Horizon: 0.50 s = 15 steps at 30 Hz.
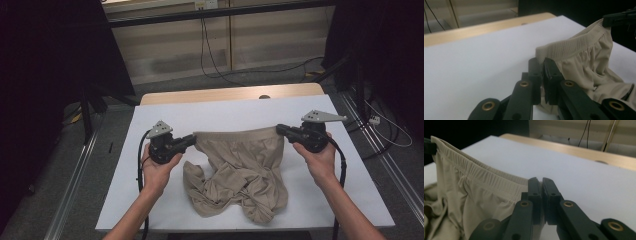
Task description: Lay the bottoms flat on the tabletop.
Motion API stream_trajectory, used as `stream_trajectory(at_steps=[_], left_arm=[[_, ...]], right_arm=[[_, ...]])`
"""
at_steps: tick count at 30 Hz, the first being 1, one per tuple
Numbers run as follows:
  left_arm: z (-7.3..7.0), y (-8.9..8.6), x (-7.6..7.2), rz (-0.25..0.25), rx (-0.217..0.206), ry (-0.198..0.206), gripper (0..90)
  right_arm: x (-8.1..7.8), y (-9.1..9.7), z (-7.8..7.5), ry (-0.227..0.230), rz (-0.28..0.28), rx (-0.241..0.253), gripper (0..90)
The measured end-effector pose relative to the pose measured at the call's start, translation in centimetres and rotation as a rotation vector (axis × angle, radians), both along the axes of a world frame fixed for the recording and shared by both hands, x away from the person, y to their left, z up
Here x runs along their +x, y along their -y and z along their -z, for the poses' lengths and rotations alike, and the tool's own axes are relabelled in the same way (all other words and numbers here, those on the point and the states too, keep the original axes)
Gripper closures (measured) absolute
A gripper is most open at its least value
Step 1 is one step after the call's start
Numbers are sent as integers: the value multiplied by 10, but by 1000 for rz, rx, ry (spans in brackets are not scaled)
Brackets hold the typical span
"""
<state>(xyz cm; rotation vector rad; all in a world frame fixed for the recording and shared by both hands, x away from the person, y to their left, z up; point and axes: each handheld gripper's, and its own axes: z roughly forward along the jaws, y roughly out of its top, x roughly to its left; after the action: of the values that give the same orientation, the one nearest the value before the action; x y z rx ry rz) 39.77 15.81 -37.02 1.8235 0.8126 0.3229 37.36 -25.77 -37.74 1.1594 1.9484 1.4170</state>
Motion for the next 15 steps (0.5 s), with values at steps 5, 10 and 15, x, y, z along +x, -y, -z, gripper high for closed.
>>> stream_trajectory(at_steps=[5, 10, 15], left_arm=[[-46, -8, 4, -33, -33, 113, 859], [-72, -16, 6, -56, -61, 167, 859], [-101, -24, 13, -83, -124, 213, 859]], right_arm=[[4, -4, -34, 77, -4, 29, 864], [9, -11, -61, 133, -13, 39, 864], [21, -19, -101, 200, -13, 39, 864]])
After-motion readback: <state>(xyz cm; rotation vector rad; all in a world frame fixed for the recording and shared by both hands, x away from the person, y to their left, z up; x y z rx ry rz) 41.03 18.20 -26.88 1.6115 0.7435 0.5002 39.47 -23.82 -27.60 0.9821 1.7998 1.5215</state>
